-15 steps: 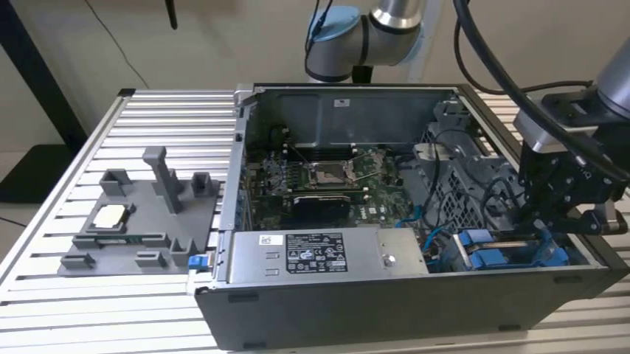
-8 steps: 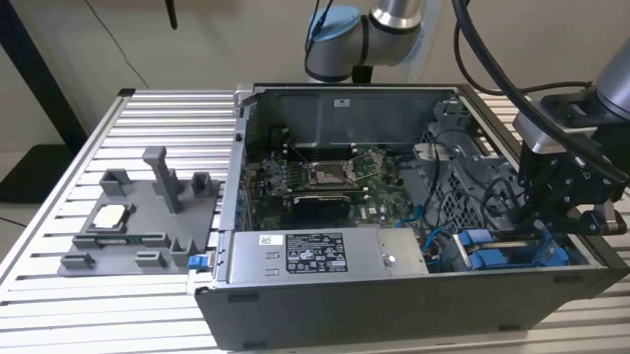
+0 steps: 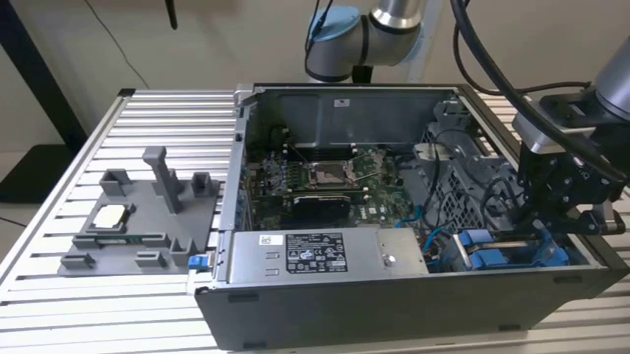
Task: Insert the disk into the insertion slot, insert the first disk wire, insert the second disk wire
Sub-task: 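Insert the first disk wire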
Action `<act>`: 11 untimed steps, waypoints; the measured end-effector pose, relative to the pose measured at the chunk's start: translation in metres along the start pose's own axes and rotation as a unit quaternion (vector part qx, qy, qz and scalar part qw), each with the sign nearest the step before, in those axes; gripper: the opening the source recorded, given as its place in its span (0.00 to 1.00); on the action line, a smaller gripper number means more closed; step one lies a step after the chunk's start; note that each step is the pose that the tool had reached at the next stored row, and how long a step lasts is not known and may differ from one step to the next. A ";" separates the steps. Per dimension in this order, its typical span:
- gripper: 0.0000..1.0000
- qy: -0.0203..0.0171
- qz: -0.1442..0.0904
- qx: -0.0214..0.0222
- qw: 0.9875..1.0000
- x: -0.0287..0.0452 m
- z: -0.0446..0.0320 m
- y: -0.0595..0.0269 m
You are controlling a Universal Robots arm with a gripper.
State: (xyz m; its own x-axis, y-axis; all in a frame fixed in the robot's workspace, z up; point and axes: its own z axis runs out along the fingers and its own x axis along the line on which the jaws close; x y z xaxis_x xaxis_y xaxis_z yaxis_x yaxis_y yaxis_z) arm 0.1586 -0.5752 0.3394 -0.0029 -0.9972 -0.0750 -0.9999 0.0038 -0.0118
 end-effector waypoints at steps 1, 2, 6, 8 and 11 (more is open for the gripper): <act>0.19 0.000 0.000 0.000 1.000 0.0000 0.0003 0.0000; 0.19 0.000 0.000 0.000 1.000 -0.0001 0.0006 0.0000; 0.19 0.000 0.000 0.000 1.000 0.0002 0.0044 0.0001; 0.19 0.001 0.000 0.000 1.000 0.0004 0.0066 0.0001; 0.19 0.000 0.000 0.000 1.000 0.0004 0.0078 0.0001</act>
State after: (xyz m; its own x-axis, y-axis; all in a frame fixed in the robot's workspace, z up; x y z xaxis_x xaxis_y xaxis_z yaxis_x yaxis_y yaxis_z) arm 0.1586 -0.5751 0.3316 -0.0030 -0.9972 -0.0746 -0.9999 0.0039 -0.0113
